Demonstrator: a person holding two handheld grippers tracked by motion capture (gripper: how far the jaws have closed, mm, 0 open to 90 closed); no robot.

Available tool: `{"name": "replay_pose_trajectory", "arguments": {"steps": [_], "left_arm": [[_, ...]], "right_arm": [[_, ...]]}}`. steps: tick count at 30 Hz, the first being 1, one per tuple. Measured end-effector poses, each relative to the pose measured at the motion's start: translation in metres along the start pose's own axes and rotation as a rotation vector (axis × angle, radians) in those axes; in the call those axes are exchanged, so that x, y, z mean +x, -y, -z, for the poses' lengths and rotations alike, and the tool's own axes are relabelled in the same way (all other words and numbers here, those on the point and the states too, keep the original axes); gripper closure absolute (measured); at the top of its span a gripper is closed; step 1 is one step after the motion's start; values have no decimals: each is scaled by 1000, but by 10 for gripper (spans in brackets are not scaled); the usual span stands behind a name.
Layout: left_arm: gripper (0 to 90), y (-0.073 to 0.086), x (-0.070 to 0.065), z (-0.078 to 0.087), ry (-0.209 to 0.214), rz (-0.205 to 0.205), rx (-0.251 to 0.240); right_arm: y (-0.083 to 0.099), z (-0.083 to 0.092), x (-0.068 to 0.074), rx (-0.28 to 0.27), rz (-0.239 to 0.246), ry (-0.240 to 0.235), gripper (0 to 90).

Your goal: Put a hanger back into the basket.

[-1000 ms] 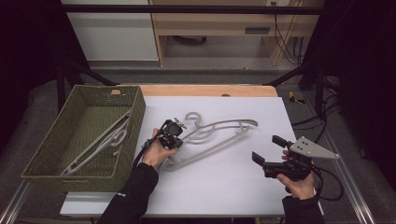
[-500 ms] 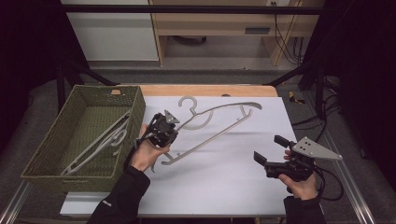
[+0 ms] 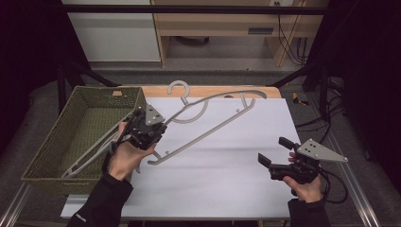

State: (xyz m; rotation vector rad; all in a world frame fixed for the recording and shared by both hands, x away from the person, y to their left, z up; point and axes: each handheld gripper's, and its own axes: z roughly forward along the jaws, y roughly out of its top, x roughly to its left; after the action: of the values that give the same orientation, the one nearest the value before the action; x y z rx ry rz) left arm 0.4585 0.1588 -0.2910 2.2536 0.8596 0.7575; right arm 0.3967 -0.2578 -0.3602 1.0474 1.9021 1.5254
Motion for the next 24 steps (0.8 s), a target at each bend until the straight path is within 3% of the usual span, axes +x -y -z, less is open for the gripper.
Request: {"name": "replay_pose_trajectory", "arguments": {"steps": [7,12,17,24], "left_arm": [[827,5,18,30,-26,8,-26],[827,12,34,39,-26,33,-23],[827,21,46,46,-65,46,-15],[827,37,73,61,-104,76,-2]], "right_arm": [[1,-1,1,8,4,2,51],[0,0,0,4,2,4,52],[2,-2,-1,15,3,5,51],[2,-2,-1,14,2,5,51]]}}
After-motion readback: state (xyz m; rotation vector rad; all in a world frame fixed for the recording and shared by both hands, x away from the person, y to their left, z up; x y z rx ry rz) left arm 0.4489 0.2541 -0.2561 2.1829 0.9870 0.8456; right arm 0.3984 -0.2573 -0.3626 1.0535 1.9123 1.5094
